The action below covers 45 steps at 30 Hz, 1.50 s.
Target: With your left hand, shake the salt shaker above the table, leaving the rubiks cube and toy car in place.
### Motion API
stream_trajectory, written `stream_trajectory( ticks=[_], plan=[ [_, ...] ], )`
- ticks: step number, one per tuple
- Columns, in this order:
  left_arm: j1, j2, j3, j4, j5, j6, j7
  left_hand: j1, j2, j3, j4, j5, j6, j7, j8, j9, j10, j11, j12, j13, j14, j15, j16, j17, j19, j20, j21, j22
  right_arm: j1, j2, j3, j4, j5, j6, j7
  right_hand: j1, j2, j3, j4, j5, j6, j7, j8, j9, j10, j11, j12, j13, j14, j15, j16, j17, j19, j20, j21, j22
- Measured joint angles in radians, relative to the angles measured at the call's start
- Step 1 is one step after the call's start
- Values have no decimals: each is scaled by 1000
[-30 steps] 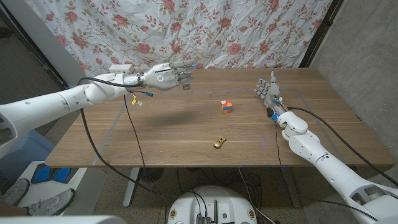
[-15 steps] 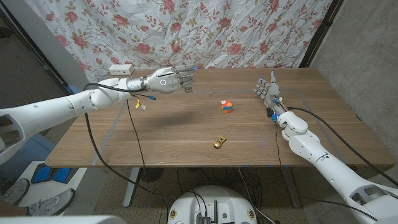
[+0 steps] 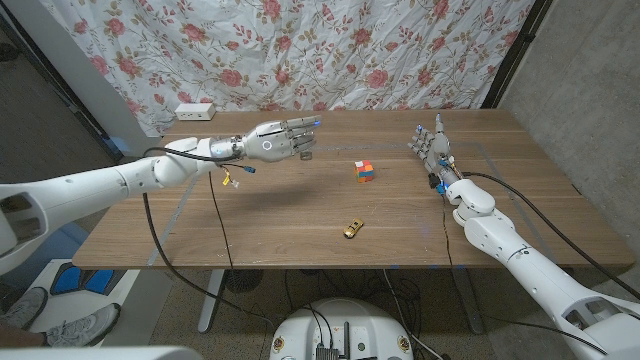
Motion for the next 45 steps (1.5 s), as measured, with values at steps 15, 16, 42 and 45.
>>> stream_trajectory(
  ticks=[15,16,42,45],
  plan=[
    [9,-5,45,0,6,7,0,2,-2,-1,-1,-1,-3,-3,2,0,-5,-5,0,0,0,0,0,0,4,4,0,0,0,0,0,-1,0,-1,-1,0,0,0,0,0,0,0,0,0,0,0,0,0,0,0,0,0,0,0,0,0],
    [9,-5,45,0,6,8,0,2,-2,-3,-2,-1,-3,-3,2,0,-6,-5,0,0,0,0,0,0,5,5,0,0,0,0,0,-1,0,-1,-1,0,0,0,0,0,0,0,0,0,0,0,0,0,0,0,0,0,0,0,0,0],
    [75,-27,61,8,7,9,0,26,14,-9,-2,1,-1,-5,-8,0,-31,-5,0,1,0,0,0,0,5,5,0,2,0,0,0,-1,0,-1,-1,0,0,0,0,0,0,0,0,0,0,0,0,0,0,0,0,0,0,0,0,0],
    [80,-28,64,4,8,8,0,26,14,-9,-2,0,-1,-5,-8,0,-31,-5,0,1,0,0,0,0,5,5,0,2,0,0,0,-1,0,-1,-1,0,0,0,0,0,0,0,0,0,0,0,0,0,0,0,0,0,0,0,0,0]
  ],
)
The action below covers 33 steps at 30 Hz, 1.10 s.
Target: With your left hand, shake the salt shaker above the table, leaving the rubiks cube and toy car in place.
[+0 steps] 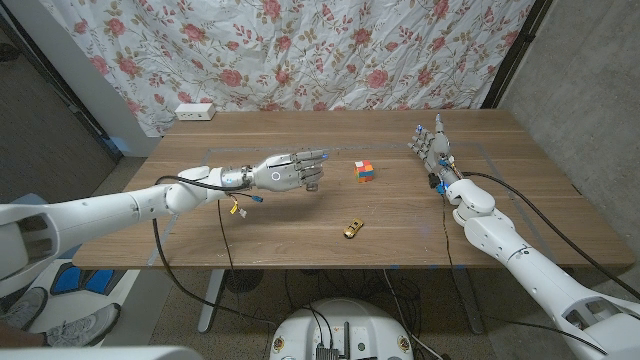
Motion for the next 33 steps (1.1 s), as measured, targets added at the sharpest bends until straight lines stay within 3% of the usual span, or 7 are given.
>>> stream_trajectory(
  ticks=[18,33],
  plan=[
    [6,-2,15,-9,6,3,0,0,2,-3,-3,0,0,0,-3,0,-5,-1,0,0,0,0,0,-2,0,0,0,0,0,0,0,1,0,0,0,0,0,0,0,0,0,0,0,0,0,0,0,0,0,0,0,0,0,0,0,0],
    [-34,30,15,-29,7,27,0,0,2,-4,-4,0,0,0,-3,0,-5,-1,0,0,0,0,0,-2,0,0,0,0,0,0,0,1,0,0,0,0,0,0,0,0,0,0,0,0,0,0,0,0,0,0,0,0,0,0,0,0]
  ],
)
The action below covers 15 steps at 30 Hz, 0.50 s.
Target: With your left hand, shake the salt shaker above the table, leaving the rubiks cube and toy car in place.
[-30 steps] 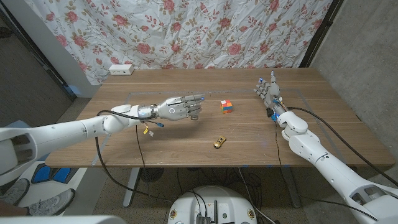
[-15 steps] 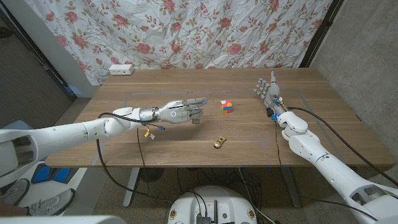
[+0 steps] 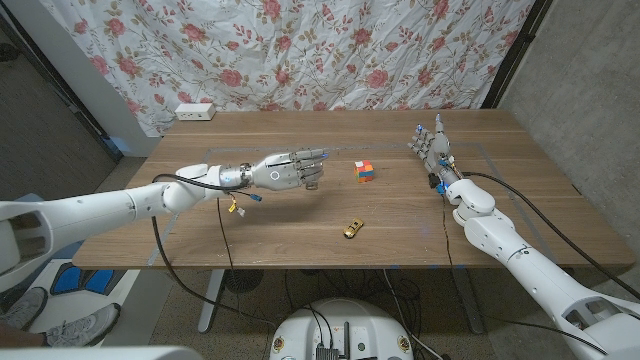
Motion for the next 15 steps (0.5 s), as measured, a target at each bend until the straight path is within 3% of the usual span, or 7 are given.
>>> stream_trajectory(
  ticks=[15],
  plan=[
    [-28,28,-32,-7,-5,24,0,0,0,-4,4,-1,0,0,0,0,-8,0,0,0,0,0,0,-1,0,0,0,0,0,0,0,0,0,0,0,0,0,0,0,0,0,0,0,0,0,0,0,0,0,0,0,0,0,0,0,0]
  ],
)
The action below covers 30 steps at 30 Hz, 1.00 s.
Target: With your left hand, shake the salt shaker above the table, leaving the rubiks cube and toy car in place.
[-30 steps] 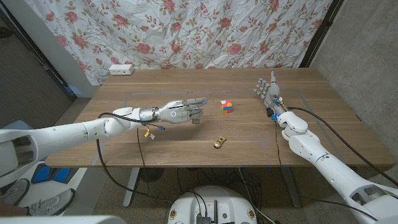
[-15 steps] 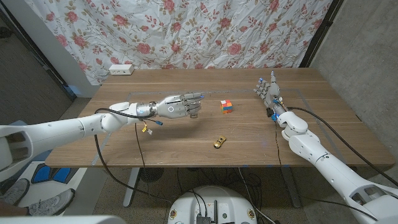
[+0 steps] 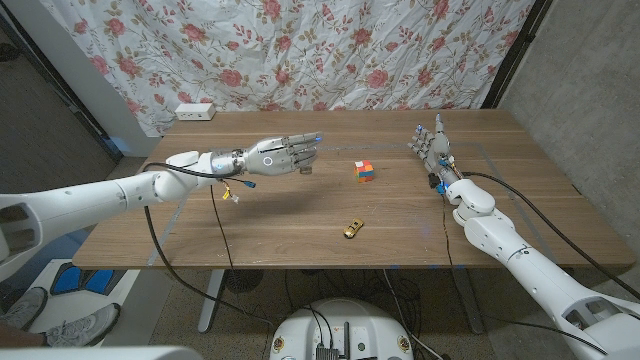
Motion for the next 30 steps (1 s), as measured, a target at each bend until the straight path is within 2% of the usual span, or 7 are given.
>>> stream_trajectory(
  ticks=[30],
  plan=[
    [-57,3,-26,5,-6,24,0,9,13,-7,-2,1,-7,-7,0,0,-5,2,0,0,0,0,0,3,0,0,0,0,0,0,0,0,0,0,0,0,0,0,0,0,0,0,0,0,0,0,0,0,0,0,0,0,0,0,0,0]
  ],
)
